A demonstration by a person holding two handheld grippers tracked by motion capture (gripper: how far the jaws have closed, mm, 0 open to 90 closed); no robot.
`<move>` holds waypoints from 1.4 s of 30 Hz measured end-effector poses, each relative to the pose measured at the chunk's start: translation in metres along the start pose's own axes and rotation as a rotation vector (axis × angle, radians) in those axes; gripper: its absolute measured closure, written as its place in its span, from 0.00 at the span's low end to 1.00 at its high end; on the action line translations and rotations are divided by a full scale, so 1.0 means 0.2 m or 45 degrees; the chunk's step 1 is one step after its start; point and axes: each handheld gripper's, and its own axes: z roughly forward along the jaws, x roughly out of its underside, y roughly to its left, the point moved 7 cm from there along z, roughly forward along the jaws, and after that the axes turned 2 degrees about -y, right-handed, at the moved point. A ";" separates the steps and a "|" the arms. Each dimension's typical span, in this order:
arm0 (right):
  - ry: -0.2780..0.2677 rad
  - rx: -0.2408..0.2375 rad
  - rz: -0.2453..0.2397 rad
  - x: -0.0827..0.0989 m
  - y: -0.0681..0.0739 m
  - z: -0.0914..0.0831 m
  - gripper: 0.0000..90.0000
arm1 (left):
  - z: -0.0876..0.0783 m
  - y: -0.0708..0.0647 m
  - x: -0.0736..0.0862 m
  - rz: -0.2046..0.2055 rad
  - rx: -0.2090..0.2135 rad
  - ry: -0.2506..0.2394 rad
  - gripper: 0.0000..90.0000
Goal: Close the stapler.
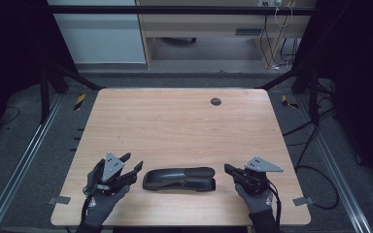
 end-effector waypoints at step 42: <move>0.052 -0.145 -0.023 -0.02 0.19 0.09 1.00 | 0.00 0.13 0.17 -0.100 -0.079 0.059 0.51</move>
